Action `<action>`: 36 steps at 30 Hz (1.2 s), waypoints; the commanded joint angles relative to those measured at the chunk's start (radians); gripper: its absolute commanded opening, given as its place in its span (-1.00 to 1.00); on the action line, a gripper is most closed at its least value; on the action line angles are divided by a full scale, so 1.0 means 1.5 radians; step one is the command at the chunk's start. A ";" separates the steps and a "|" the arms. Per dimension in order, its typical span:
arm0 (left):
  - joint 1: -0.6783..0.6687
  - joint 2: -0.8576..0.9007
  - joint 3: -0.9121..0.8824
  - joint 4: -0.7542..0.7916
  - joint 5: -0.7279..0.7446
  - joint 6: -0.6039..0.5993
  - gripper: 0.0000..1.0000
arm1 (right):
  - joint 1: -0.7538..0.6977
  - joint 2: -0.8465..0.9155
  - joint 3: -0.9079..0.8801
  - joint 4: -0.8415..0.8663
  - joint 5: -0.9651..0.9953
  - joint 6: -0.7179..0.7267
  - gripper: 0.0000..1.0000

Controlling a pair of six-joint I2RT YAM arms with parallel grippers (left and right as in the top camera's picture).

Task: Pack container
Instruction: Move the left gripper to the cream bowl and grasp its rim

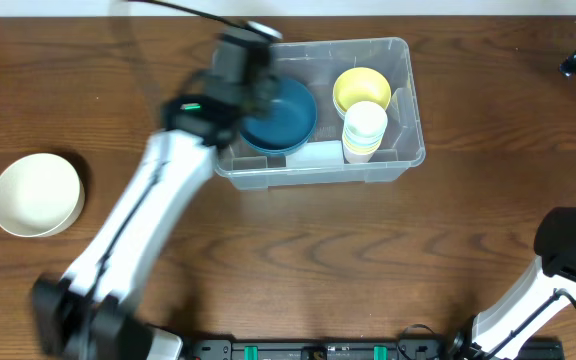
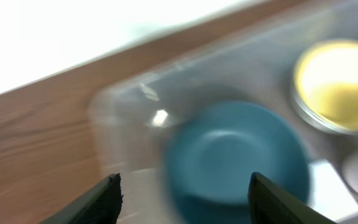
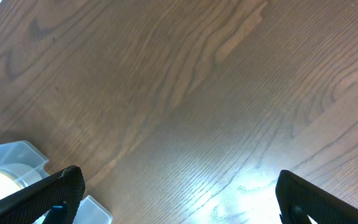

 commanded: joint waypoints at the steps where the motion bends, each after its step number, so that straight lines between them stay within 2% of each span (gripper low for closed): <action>1: 0.096 -0.063 0.005 -0.039 -0.030 -0.048 0.31 | -0.004 -0.007 0.009 0.000 0.005 0.010 0.99; 5: 0.238 -0.084 0.005 -0.098 -0.030 -0.078 0.31 | -0.004 -0.007 0.009 0.000 0.005 0.010 0.98; 9: 0.380 -0.045 -0.001 -0.144 -0.029 -0.154 0.31 | -0.004 -0.007 0.009 0.000 0.005 0.010 0.98; 14: 0.477 0.038 -0.007 -0.169 -0.006 -0.196 0.31 | -0.004 -0.007 0.009 0.000 0.005 0.010 0.99; 27: 0.505 0.217 -0.007 -0.190 0.001 -0.196 0.31 | -0.004 -0.007 0.009 0.000 0.005 0.010 0.98; 36: 0.508 0.269 -0.007 -0.196 0.001 -0.196 0.24 | -0.004 -0.007 0.009 0.000 0.005 0.010 0.98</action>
